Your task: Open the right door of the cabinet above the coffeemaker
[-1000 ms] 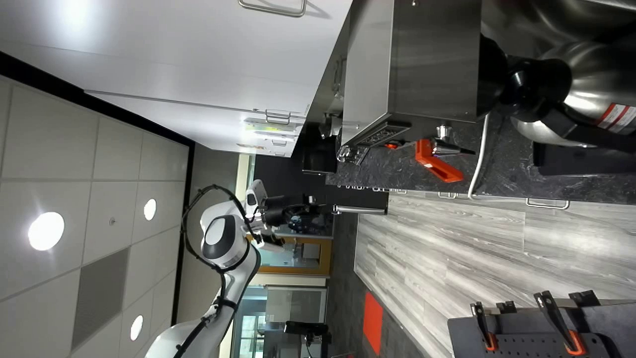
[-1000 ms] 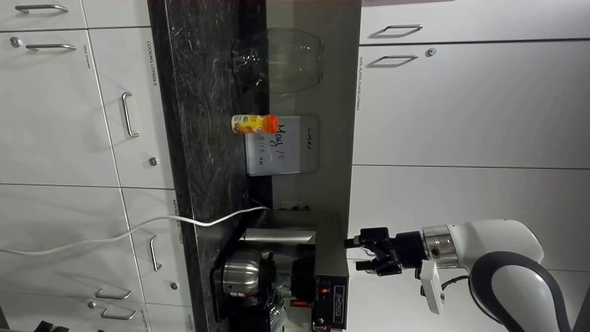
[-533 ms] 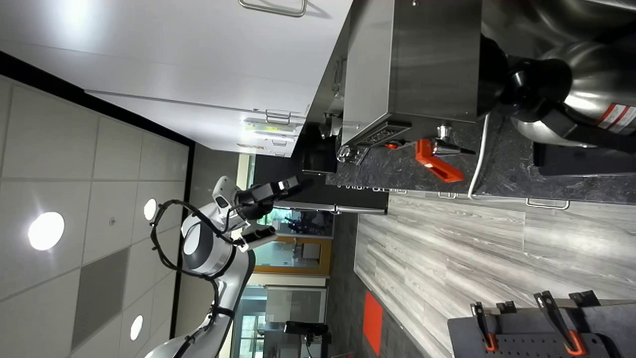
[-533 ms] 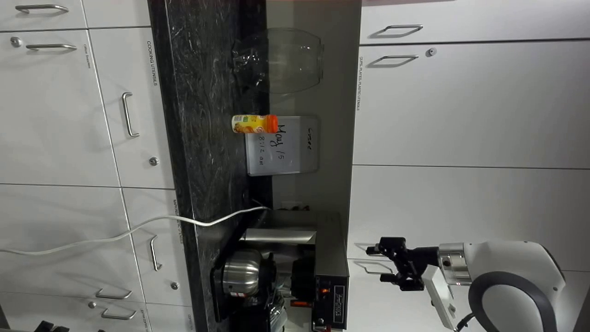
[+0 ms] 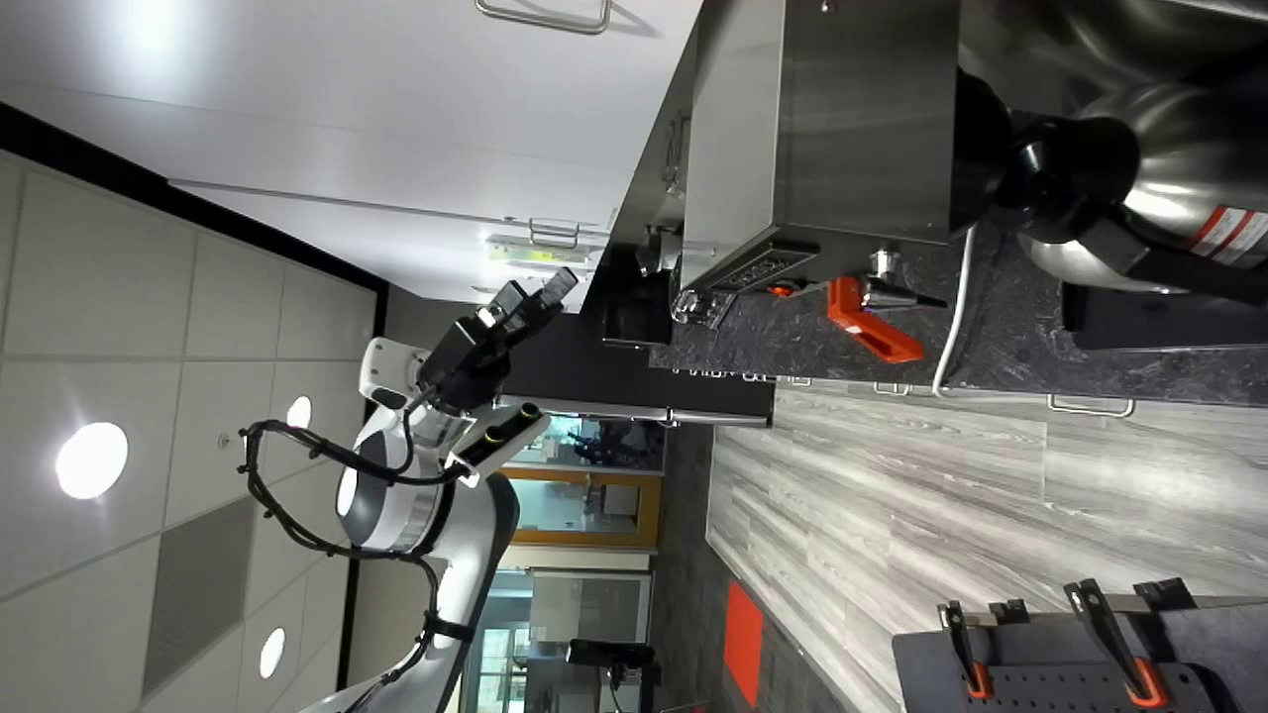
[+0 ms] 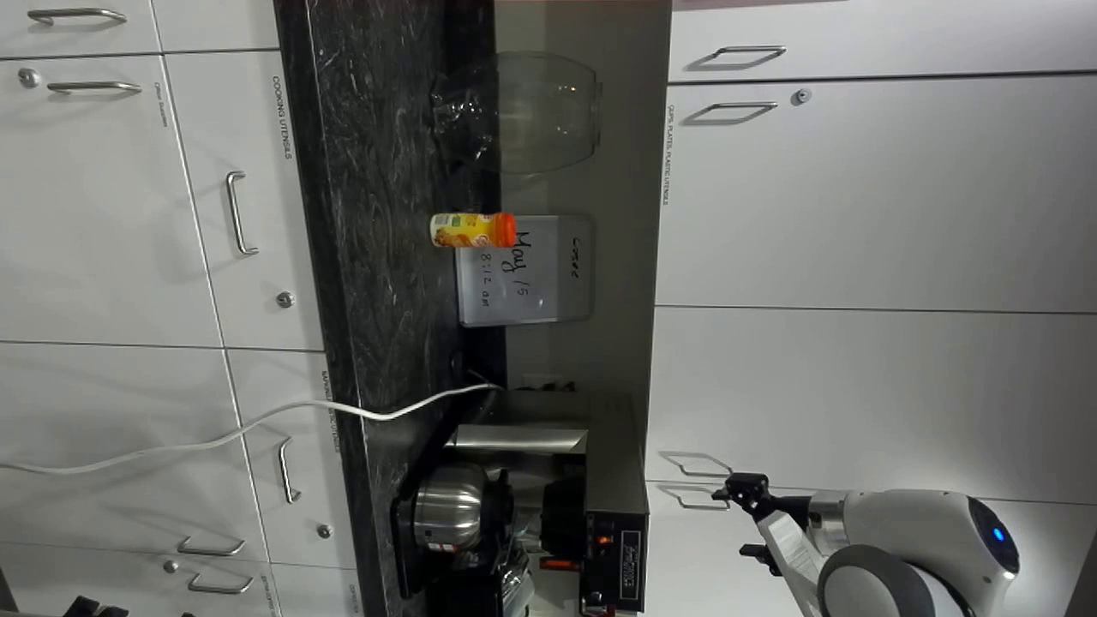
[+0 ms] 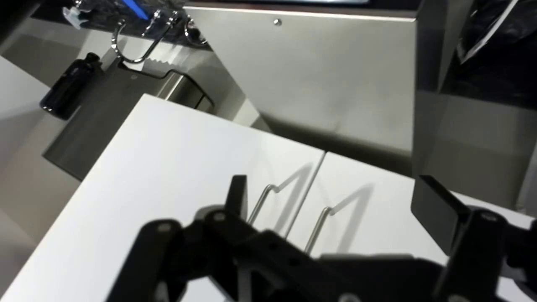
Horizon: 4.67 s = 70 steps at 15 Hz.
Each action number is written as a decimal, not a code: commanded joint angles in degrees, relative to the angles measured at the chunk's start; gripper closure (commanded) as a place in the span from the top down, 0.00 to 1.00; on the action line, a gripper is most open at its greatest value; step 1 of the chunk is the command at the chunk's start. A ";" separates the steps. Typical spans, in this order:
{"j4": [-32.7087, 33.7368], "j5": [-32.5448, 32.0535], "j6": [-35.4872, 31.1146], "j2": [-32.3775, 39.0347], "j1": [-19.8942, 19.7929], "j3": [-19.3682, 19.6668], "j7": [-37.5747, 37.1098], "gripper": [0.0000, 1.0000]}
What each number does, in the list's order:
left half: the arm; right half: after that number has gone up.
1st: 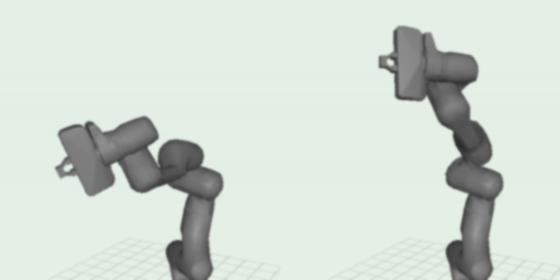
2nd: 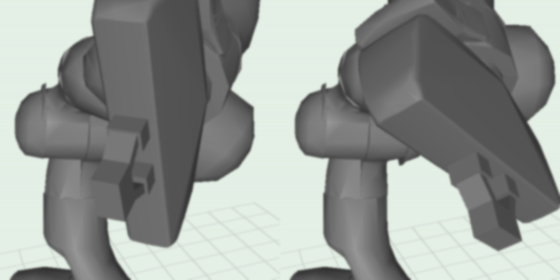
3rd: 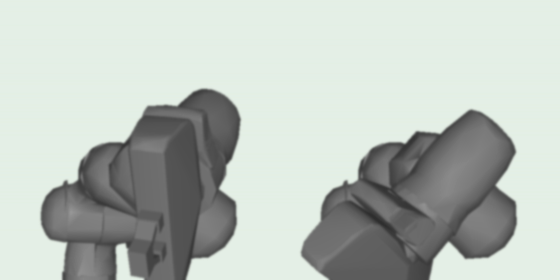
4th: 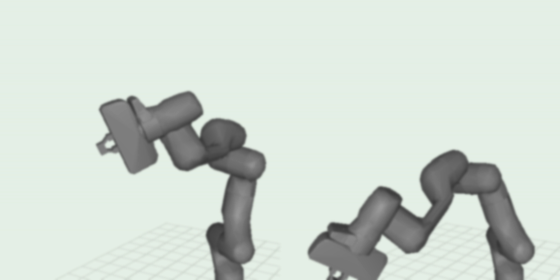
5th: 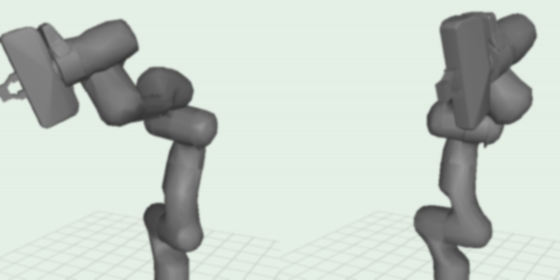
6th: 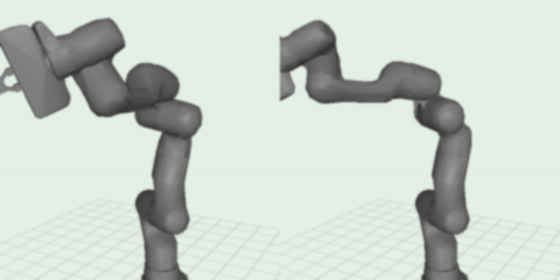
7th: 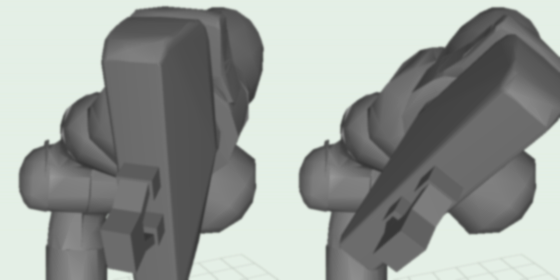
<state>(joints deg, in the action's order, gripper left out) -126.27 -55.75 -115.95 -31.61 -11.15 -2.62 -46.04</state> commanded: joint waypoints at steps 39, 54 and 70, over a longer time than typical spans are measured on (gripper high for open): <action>10.90 -24.85 -37.46 12.63 -4.59 23.17 -9.53 1.00; 19.34 -23.38 -43.26 22.21 -4.38 25.81 -14.97 1.00; 19.21 -22.41 -38.50 22.76 -3.81 25.18 -16.03 0.17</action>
<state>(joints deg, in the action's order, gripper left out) -107.07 -78.93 -157.80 -7.98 -14.86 22.88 -61.26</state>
